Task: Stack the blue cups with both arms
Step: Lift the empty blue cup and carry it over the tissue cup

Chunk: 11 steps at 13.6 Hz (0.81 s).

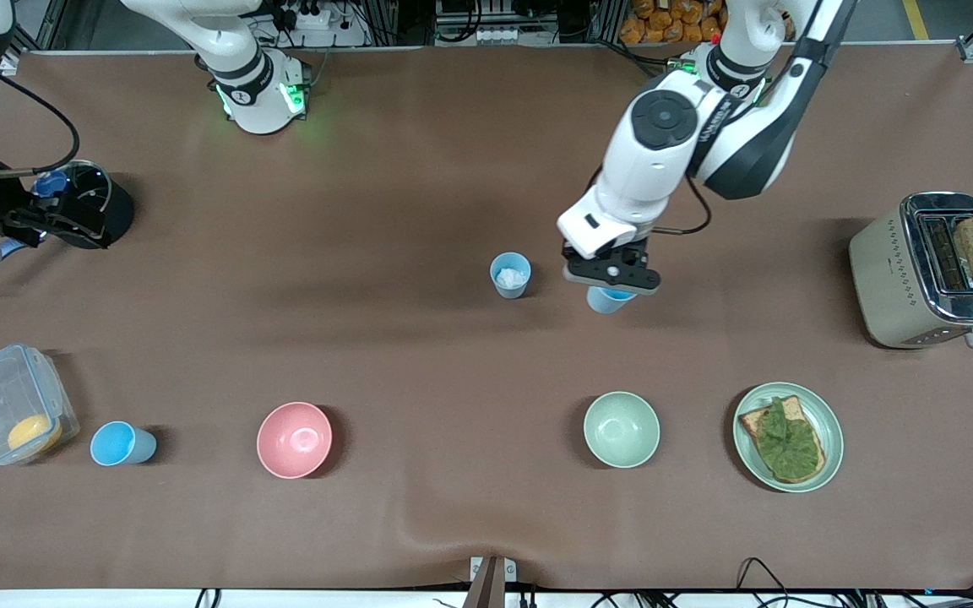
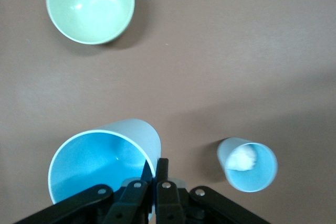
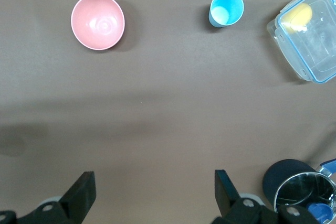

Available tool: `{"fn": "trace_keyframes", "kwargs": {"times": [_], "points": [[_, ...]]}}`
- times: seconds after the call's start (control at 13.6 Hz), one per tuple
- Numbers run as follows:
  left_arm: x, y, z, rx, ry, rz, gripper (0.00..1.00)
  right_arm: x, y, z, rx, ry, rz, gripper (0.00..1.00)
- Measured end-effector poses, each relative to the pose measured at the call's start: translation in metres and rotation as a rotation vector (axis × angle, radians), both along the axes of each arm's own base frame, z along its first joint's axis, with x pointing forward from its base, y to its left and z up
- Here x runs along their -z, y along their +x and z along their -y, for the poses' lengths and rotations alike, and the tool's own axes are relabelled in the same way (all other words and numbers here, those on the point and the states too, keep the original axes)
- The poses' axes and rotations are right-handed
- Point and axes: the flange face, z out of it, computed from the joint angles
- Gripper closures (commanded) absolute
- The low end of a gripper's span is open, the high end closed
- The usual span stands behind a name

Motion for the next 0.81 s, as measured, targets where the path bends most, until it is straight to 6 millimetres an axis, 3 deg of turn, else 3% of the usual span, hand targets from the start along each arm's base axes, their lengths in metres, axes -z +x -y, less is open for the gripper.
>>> {"fn": "trace_keyframes", "kwargs": {"times": [0.29, 0.59, 0.81], "points": [[0.009, -0.018, 0.06, -0.023, -0.011, -0.051, 1.0, 0.0, 0.0, -0.002, -0.004, 0.001, 0.001, 0.0], [0.01, -0.021, 0.085, -0.023, -0.042, -0.07, 1.0, -0.001, 0.0, -0.003, -0.006, 0.001, 0.005, 0.0], [0.029, -0.043, 0.112, -0.008, -0.018, -0.093, 1.0, -0.003, 0.001, -0.004, -0.011, 0.001, 0.009, 0.0]]}}
